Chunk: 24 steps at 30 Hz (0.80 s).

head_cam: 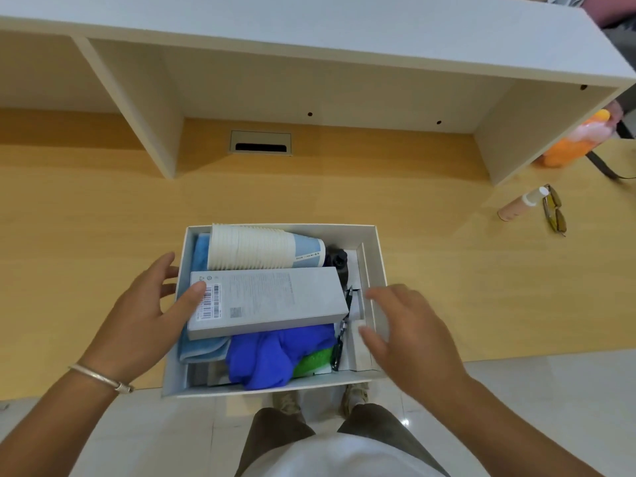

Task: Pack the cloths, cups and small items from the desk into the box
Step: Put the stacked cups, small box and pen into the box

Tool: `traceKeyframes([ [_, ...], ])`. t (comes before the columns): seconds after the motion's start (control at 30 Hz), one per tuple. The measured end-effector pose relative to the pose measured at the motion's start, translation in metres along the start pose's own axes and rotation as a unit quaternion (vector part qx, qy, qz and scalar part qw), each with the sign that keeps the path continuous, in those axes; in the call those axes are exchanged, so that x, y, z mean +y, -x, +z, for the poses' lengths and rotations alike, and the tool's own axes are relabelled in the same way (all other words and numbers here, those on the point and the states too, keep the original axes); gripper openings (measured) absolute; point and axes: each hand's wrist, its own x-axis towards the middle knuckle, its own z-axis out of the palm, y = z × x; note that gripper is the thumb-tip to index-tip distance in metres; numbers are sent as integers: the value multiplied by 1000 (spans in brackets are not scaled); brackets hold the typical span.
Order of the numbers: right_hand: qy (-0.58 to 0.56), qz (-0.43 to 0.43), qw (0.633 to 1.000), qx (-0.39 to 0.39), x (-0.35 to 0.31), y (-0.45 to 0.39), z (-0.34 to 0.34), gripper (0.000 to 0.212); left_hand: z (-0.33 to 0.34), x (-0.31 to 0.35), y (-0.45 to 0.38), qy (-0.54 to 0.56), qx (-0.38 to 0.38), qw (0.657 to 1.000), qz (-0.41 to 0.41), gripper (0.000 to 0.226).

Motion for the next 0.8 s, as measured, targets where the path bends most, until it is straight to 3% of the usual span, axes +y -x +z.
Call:
traceKeyframes([
  [0.07, -50, 45, 998, 21, 16, -6, 1, 59, -2, -1, 3, 41, -28, 999, -16, 52],
  [0.13, -106, 100, 989, -20, 26, -15, 5, 62, -4, -1, 5, 67, -69, 995, -28, 30],
  [0.3, -159, 108, 977, -94, 36, -27, 15, 37, -3, 3, 6, 71, -78, 994, -38, 33],
  [0.43, -167, 109, 976, -85, 49, -26, 14, 36, 7, 14, 6, 76, -81, 993, -34, 23],
  [0.8, -147, 163, 973, -70, 167, -13, -34, 38, 97, 94, 2, 95, -144, 985, -6, 40],
])
